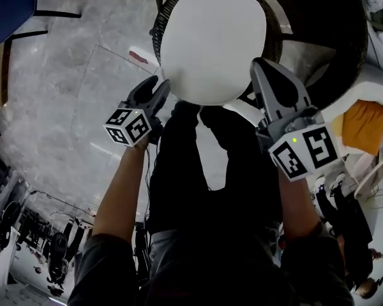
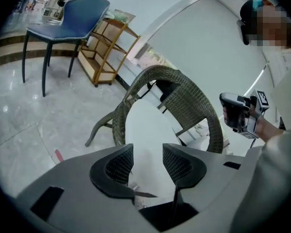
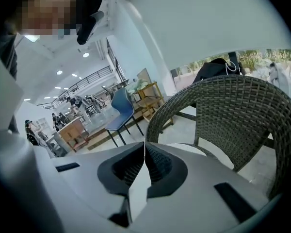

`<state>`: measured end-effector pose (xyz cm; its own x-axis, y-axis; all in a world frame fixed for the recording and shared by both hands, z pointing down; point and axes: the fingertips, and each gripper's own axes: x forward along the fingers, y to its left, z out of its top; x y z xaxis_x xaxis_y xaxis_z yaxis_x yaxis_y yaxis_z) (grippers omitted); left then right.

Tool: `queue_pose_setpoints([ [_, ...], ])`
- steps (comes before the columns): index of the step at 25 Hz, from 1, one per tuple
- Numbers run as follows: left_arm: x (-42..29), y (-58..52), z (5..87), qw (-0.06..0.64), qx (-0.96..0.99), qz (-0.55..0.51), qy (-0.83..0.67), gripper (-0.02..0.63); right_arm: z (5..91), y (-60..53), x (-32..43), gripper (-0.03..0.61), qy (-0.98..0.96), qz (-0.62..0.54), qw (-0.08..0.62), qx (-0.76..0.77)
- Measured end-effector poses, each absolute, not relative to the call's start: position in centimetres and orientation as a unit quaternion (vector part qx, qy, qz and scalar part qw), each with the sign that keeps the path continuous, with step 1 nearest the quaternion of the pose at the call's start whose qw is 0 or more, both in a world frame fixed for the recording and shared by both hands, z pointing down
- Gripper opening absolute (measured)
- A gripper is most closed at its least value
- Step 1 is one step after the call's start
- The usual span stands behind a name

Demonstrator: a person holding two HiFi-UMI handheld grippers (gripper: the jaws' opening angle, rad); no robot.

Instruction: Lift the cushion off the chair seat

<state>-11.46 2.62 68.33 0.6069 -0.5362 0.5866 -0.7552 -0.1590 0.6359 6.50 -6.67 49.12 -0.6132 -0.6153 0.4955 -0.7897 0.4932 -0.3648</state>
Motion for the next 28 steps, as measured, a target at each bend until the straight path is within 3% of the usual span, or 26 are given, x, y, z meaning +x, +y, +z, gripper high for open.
queue_pose_setpoints([
  [12,-11.3,3.9,74.7,0.519,0.736,0.103,-0.422,0.188,56.6,-5.7,3.7,0.015,-0.853,0.3,0.17,0.391],
  [21,-10.6,3.7,74.8,0.542,0.734,0.084,-0.401,0.106,58.1,-4.9,0.2,0.015,-0.859,0.307,0.172,0.372],
  [24,-10.3,3.7,74.1,0.538,0.739,0.097,-0.394,0.038,57.3,-5.1,-0.2,0.015,-0.86,0.306,0.173,0.371],
  [28,-9.8,3.4,71.4,0.528,0.748,0.1,-0.389,0.025,54.8,-5.8,-0.5,0.015,-0.862,0.299,0.17,0.373],
])
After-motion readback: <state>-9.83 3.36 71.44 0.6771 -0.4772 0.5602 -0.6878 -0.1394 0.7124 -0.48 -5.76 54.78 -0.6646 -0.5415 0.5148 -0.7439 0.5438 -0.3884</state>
